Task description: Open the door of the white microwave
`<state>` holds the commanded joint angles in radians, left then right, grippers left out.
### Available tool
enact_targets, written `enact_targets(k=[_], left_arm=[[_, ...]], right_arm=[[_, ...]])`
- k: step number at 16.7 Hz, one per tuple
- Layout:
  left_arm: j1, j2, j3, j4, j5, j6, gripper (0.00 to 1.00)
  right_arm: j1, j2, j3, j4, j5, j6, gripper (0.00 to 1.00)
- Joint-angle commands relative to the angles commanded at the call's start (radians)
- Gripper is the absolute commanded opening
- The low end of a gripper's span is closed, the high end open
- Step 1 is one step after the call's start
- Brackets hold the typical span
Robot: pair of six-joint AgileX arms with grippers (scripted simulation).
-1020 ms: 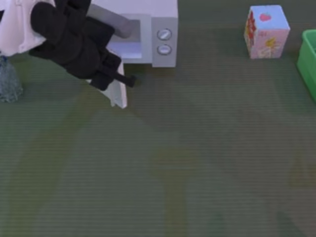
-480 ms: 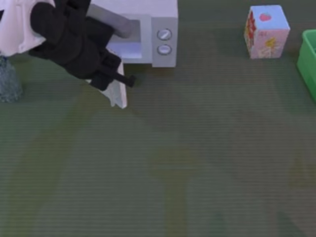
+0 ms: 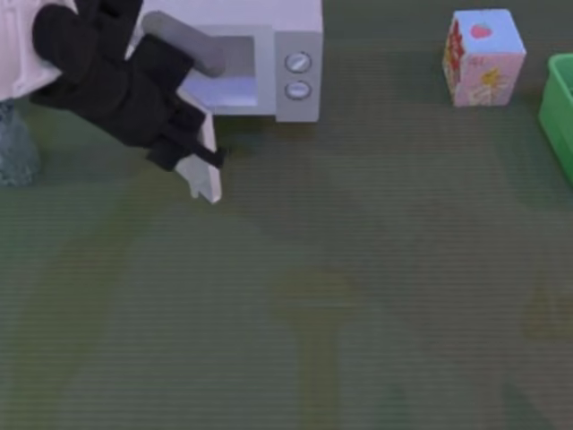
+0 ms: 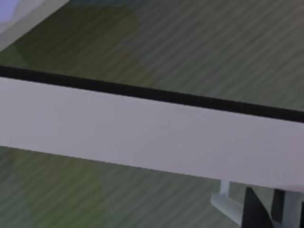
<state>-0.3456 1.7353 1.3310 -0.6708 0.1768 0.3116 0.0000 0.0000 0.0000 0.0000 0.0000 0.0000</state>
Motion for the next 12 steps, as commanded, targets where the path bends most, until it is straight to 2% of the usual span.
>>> enact_targets(k=[3, 12], left_arm=[[0.023, -0.017, -0.016, -0.006, 0.029, 0.055, 0.00], [0.024, -0.019, -0.016, -0.006, 0.030, 0.058, 0.00]], right_arm=[[0.000, 0.000, 0.000, 0.000, 0.000, 0.000, 1.00], [0.000, 0.000, 0.000, 0.000, 0.000, 0.000, 1.00]])
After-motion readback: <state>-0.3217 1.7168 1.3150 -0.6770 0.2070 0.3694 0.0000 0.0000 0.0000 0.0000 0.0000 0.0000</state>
